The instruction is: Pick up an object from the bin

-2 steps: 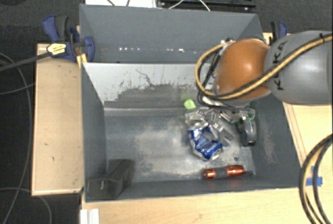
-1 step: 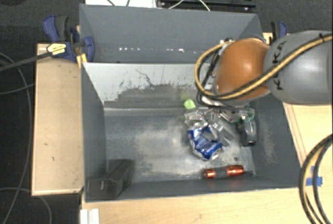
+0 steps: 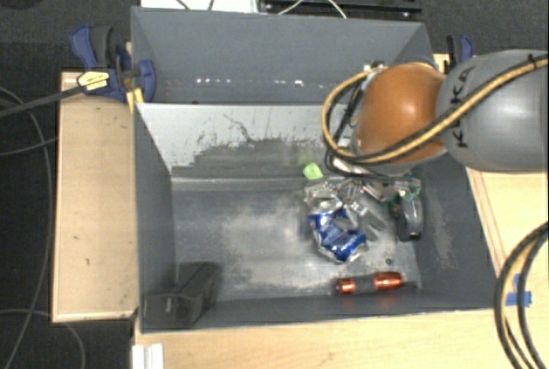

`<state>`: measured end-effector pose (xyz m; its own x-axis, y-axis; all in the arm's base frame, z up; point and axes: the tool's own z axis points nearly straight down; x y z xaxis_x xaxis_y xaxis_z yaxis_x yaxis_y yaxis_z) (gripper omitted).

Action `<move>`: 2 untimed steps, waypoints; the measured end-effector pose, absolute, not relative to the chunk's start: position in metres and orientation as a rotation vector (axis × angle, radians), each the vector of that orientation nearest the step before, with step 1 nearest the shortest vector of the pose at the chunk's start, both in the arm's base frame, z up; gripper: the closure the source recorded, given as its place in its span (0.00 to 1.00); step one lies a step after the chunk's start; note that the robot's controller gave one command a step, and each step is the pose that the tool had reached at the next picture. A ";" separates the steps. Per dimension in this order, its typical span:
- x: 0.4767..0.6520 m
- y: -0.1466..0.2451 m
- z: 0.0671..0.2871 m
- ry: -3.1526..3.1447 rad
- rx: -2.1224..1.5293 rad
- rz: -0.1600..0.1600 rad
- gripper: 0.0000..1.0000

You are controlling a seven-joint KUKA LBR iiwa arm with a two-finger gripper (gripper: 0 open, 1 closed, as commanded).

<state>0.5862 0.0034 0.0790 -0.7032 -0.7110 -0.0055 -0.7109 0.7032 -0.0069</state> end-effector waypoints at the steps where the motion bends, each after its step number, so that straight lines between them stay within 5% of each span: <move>1: 0.585 0.004 0.087 2.894 -1.205 -0.002 1.00; 2: 0.584 0.005 0.116 2.899 -1.203 0.001 1.00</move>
Offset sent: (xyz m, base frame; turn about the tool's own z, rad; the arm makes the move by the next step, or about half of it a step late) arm -0.0001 -0.0002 0.1032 0.0000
